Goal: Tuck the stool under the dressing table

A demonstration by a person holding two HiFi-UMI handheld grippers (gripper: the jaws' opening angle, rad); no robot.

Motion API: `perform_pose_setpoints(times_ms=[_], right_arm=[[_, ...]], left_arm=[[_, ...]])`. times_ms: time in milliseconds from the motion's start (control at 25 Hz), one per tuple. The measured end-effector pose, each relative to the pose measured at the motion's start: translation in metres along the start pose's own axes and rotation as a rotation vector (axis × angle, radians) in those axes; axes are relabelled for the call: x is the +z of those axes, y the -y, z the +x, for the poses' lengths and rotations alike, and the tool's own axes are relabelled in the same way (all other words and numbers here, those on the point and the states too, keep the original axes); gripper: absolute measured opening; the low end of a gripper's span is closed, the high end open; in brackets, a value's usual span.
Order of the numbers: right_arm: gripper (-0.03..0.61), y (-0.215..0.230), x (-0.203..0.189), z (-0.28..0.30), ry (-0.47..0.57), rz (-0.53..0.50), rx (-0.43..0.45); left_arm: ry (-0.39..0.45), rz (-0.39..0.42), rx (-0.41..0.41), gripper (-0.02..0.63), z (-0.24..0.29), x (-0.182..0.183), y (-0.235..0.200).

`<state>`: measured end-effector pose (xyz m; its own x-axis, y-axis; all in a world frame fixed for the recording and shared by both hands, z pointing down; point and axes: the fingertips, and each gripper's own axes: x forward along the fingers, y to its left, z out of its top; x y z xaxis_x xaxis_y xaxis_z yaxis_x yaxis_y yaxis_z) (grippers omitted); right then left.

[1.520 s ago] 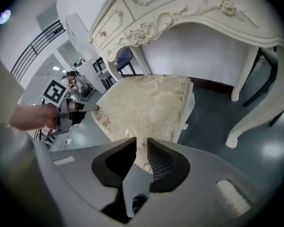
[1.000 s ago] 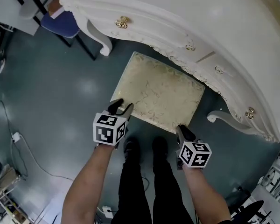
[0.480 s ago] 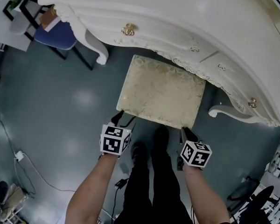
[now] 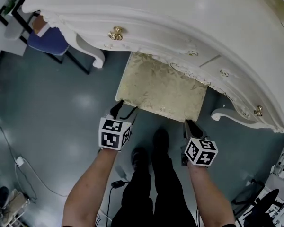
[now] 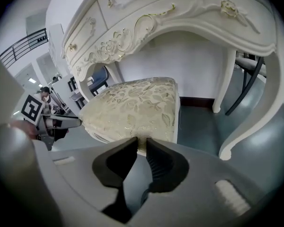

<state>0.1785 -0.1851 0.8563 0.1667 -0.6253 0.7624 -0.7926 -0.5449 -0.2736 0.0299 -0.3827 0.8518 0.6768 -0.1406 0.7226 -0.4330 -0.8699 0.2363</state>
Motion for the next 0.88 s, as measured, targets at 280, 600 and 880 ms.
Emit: perform_pose_setpoints(times_ms=[280,600,880], right_arm=[[0.064,0.021,0.035,0.019,0.031,-0.015,-0.035],[0.064,0.039,0.075,0.041,0.125,-0.012,-0.062],[0.064,0.044,0.102,0.058,0.176,-0.037,-0.059]], left_arm=[[-0.014,0.004,-0.005,0.239,0.021,0.026,-0.001],[0.022,0.038,-0.034,0.252,0.048,0.058,-0.002],[0.080,0.052,-0.038,0.242,0.067,0.086,-0.014]])
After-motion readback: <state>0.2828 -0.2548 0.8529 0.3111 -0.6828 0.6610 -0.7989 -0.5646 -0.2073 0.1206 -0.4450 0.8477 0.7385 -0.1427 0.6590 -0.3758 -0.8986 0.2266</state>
